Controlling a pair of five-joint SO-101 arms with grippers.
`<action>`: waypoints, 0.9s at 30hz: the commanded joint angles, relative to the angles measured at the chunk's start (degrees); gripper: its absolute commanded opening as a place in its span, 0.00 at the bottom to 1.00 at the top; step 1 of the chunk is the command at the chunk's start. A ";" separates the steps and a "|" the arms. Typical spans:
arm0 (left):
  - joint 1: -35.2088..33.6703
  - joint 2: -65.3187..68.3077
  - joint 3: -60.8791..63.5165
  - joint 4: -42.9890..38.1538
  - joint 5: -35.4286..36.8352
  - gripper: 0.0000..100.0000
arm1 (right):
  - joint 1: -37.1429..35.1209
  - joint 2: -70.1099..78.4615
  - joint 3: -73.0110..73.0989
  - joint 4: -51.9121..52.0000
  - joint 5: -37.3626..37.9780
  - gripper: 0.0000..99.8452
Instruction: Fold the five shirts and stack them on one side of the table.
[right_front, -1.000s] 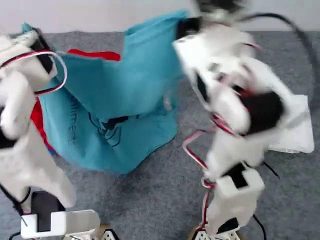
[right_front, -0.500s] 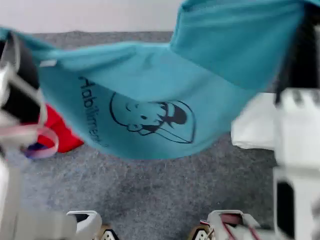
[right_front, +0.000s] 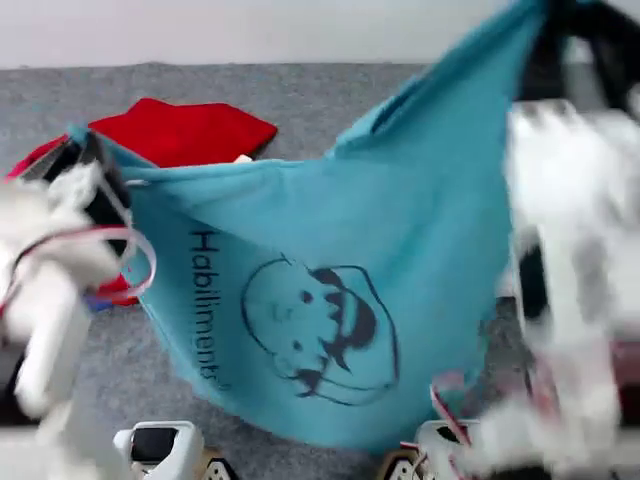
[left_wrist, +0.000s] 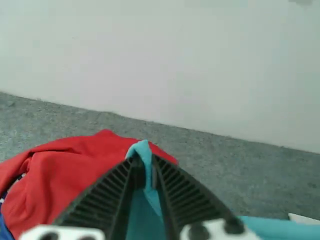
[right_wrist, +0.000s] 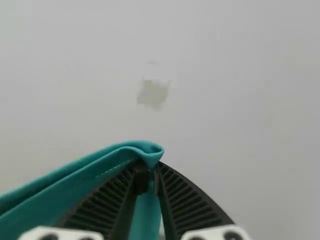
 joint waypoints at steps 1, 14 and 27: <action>0.26 5.45 13.85 -18.20 -2.81 0.01 | -1.36 9.01 -0.44 0.84 1.41 0.01; 1.41 47.03 -9.27 -34.64 -3.69 0.01 | -0.92 35.12 -2.11 -12.88 -2.46 0.01; 1.85 56.97 -23.96 -2.02 -3.87 0.01 | -0.84 36.26 -2.29 10.59 4.75 0.01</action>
